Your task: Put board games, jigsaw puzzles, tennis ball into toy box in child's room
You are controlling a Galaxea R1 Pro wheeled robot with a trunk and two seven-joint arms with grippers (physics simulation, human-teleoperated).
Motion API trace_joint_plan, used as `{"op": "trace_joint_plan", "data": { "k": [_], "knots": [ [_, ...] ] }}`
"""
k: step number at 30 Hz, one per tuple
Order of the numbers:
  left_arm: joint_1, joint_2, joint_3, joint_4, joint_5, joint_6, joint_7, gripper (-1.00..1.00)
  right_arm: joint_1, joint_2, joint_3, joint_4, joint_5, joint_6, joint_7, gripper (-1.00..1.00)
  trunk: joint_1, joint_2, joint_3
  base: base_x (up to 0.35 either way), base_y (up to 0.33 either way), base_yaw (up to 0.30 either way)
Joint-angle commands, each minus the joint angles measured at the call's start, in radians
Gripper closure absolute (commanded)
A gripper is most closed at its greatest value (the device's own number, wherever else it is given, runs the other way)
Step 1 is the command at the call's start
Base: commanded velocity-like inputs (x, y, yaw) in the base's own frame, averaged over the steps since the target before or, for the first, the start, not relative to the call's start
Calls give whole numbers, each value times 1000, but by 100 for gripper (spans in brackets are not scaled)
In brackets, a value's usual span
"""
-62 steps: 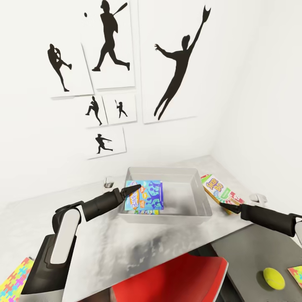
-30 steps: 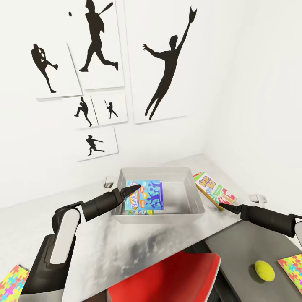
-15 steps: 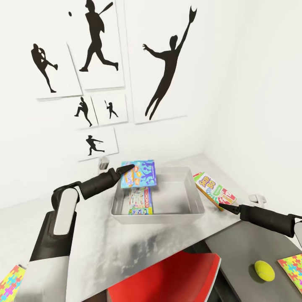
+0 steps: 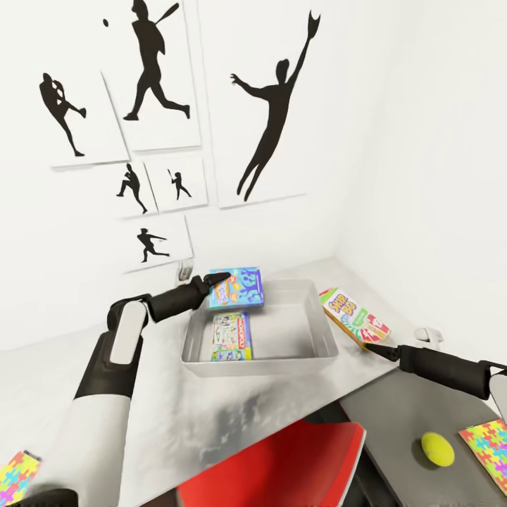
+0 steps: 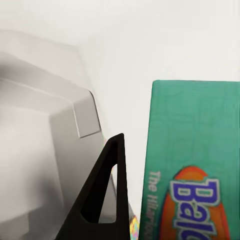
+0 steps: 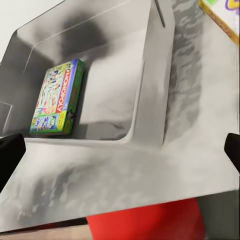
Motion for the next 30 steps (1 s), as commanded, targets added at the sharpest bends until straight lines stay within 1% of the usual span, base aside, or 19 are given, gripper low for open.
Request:
{"op": "trace_joint_plan", "data": {
  "k": [1, 4, 16, 25, 29, 30],
  "knots": [
    [-6, -1, 4, 17, -3, 6, -9, 100, -1, 0, -1, 0, 6, 5, 8, -100, 1, -2, -2, 0, 0, -212],
    [-18, -1, 4, 67, -3, 1, -7, 100, -1, 1, 0, 0, 5, 5, 8, -100, 1, -2, -2, 0, 0, -239],
    [-29, -2, 4, 141, -2, -29, -6, 100, -2, 0, -1, 1, 5, 5, 8, -100, 1, -2, -2, 0, 0, -248],
    [-36, -2, 5, 191, -3, -48, -6, 100, -2, 0, -2, 1, 5, 5, 8, -100, 1, -2, -2, 0, 0, -72],
    [-53, -2, 5, 234, -3, -75, -6, 100, -2, -2, -2, 1, 5, 5, 8, -100, 1, -2, -2, 0, 0, -17],
    [-53, -2, 5, 234, -3, -75, -6, 100, -2, -2, -2, 1, 5, 5, 8, -100, 1, -2, -2, 0, 0, -12]
  ]
}}
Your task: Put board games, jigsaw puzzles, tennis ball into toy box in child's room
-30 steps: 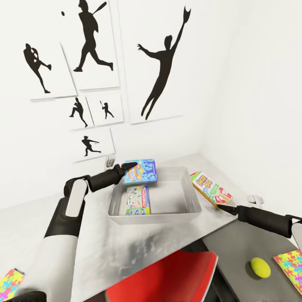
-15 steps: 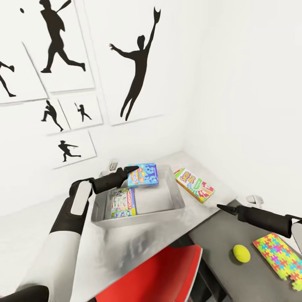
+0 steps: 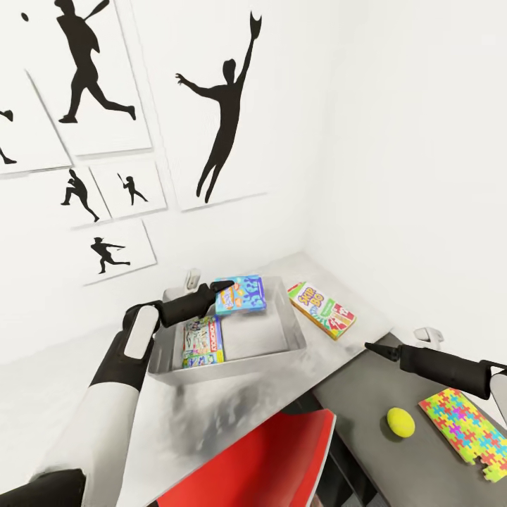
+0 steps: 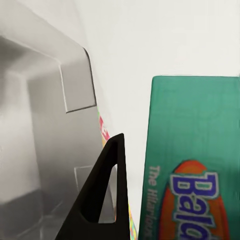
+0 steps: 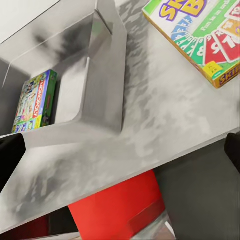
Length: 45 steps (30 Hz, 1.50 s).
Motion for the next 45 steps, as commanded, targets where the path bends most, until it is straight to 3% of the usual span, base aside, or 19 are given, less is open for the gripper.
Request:
{"op": "trace_joint_plan", "data": {
  "k": [1, 9, 15, 23, 32, 45],
  "knots": [
    [-6, -1, 4, 15, -4, -1, -6, 100, -1, -1, -1, 0, 5, 5, 8, -100, 1, -2, -2, 0, 0, -9],
    [-77, -2, -6, 170, -13, -92, -5, 100, -1, -4, 0, -1, 5, 5, 8, -100, 1, -2, -2, 0, 0, -11],
    [-99, 5, -12, 226, -15, -150, -6, 100, -1, -6, 0, -1, 5, 5, 8, -100, 1, -2, -2, 0, 0, -96],
    [-106, 10, -11, 280, -13, -165, 0, 100, -1, -7, -1, -2, 5, 5, 8, -100, 1, -2, -2, 0, 0, -116],
    [-120, 10, -5, 321, -7, -168, 82, 100, -1, -9, -1, -2, 5, 5, 8, -100, 1, -2, -2, 0, 0, -25],
    [-134, 6, -4, 346, -2, -168, 110, 100, -1, -9, -3, -2, 5, 5, 8, -100, 1, -2, -2, 0, 0, -4]
  ]
}}
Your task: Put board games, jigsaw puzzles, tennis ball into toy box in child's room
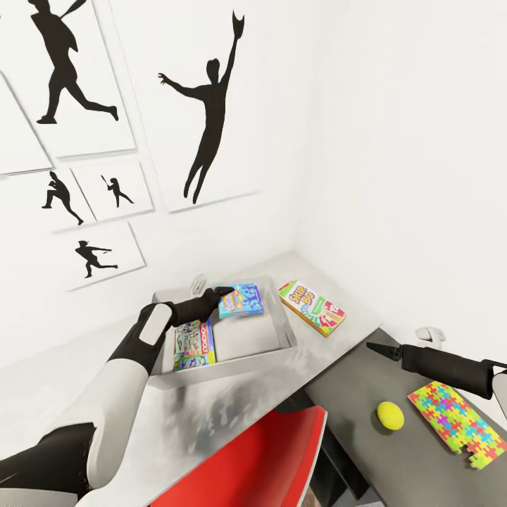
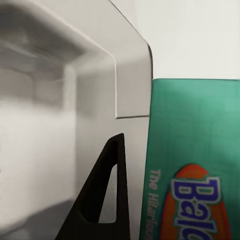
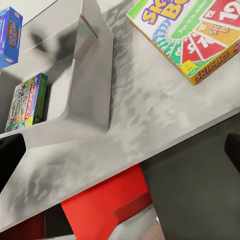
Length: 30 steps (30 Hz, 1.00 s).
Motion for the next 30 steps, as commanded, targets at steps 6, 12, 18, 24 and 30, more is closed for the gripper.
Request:
{"op": "trace_joint_plan", "data": {
  "k": [6, 12, 18, 24, 30],
  "knots": [
    [-4, -1, 8, 8, -2, 8, 0, 100, -1, 0, -3, 0, 5, 5, 8, -100, 1, -2, -4, 0, 0, 0],
    [-11, -1, 8, 11, -2, 9, 4, 100, -1, 0, -4, 0, 5, 5, 8, -100, 1, -2, -11, 0, 0, 0],
    [-29, -1, 8, 28, -2, 12, 8, 100, -1, 0, -4, 0, 5, 5, 8, -100, 1, -2, -20, 0, 0, 0],
    [-40, -2, 8, 39, -2, 13, 9, 100, -1, 0, -4, -1, 5, 5, 8, -100, 1, -2, -29, 0, 0, 0],
    [-46, -2, 9, 51, -2, 14, 10, 100, -1, 0, -4, -1, 5, 5, 8, -100, 1, -2, -38, 0, 0, 0]
  ]
}}
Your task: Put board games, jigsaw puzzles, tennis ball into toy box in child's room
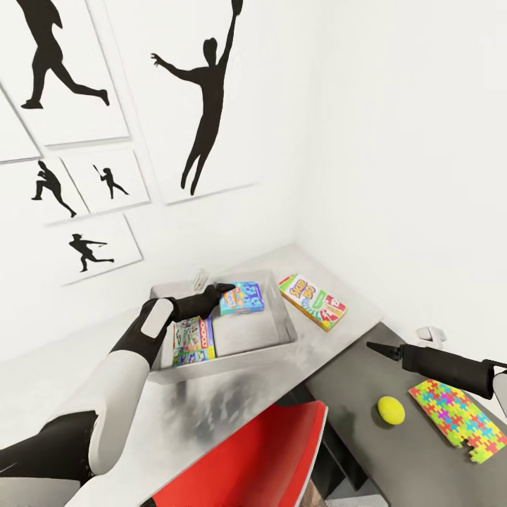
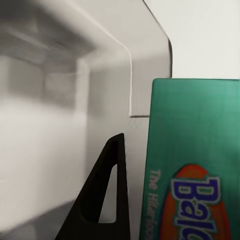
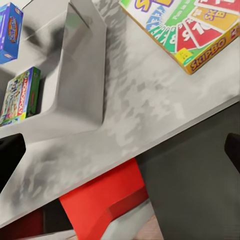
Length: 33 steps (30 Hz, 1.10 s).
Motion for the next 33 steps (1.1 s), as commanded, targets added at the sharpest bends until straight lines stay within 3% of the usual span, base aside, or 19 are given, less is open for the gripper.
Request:
{"op": "trace_joint_plan", "data": {
  "k": [1, 15, 33],
  "knots": [
    [-2, -1, 8, 2, -2, 8, -3, 100, -1, 0, -1, 0, 5, 5, 8, -100, 1, -2, -3, 0, 0, 0],
    [-42, -5, 8, 47, -2, 10, -4, 100, -1, 0, 1, -1, 5, 5, 8, -100, 1, -2, -26, 0, 0, 0],
    [-55, -3, 8, 65, -1, 10, -6, 100, -1, -1, -1, -3, 6, 5, 8, -100, 1, -2, -55, 0, 0, 0]
  ]
}}
